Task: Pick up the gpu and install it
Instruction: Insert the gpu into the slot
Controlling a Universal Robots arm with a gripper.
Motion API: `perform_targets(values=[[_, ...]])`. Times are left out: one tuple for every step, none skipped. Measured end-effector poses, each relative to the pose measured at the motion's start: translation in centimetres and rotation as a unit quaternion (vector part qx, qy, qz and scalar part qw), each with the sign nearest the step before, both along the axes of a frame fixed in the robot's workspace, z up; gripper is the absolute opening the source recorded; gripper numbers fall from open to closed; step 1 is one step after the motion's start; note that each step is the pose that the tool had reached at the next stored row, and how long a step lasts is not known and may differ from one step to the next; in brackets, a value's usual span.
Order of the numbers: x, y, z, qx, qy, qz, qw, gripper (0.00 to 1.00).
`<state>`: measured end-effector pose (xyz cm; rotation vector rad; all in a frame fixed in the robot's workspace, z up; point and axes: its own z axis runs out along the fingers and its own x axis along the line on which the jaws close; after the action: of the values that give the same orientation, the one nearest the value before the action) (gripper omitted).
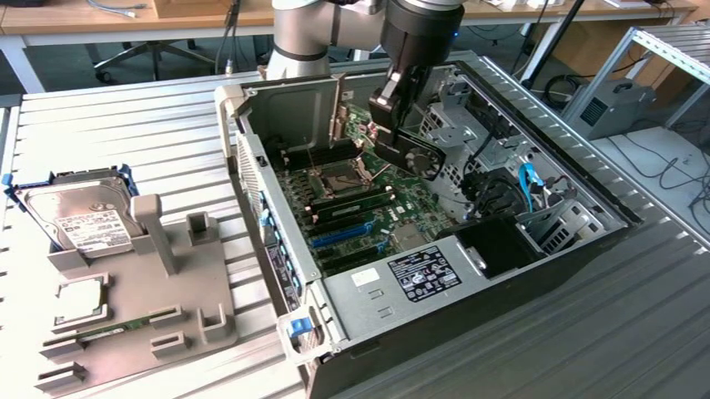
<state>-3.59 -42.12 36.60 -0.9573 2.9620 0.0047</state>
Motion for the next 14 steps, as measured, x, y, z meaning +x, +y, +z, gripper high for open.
perform_targets(values=[[0.0,0.0,0.0,0.0,0.0,0.002,1.0,0.26],[0.0,0.0,0.0,0.0,0.0,0.003,1.0,0.26],[0.0,0.0,0.0,0.0,0.0,0.004,1.0,0.26],[0.0,0.0,0.0,0.0,0.0,0.005,1.0,0.26],[0.0,0.0,0.0,0.0,0.0,0.007,1.0,0.26],[0.0,0.0,0.0,0.0,0.0,0.009,1.0,0.26],[0.0,0.0,0.0,0.0,0.0,0.01,1.0,0.26],[0.0,0.0,0.0,0.0,0.0,0.011,0.9999,0.26],[0.0,0.0,0.0,0.0,0.0,0.012,0.9999,0.26],[0.0,0.0,0.0,0.0,0.0,0.014,0.9999,0.26],[0.0,0.0,0.0,0.0,0.0,0.015,0.9999,0.26],[0.0,0.0,0.0,0.0,0.0,0.017,0.9999,0.26],[0.0,0.0,0.0,0.0,0.0,0.018,0.9998,0.26],[0.0,0.0,0.0,0.0,0.0,0.02,0.9998,0.26]])
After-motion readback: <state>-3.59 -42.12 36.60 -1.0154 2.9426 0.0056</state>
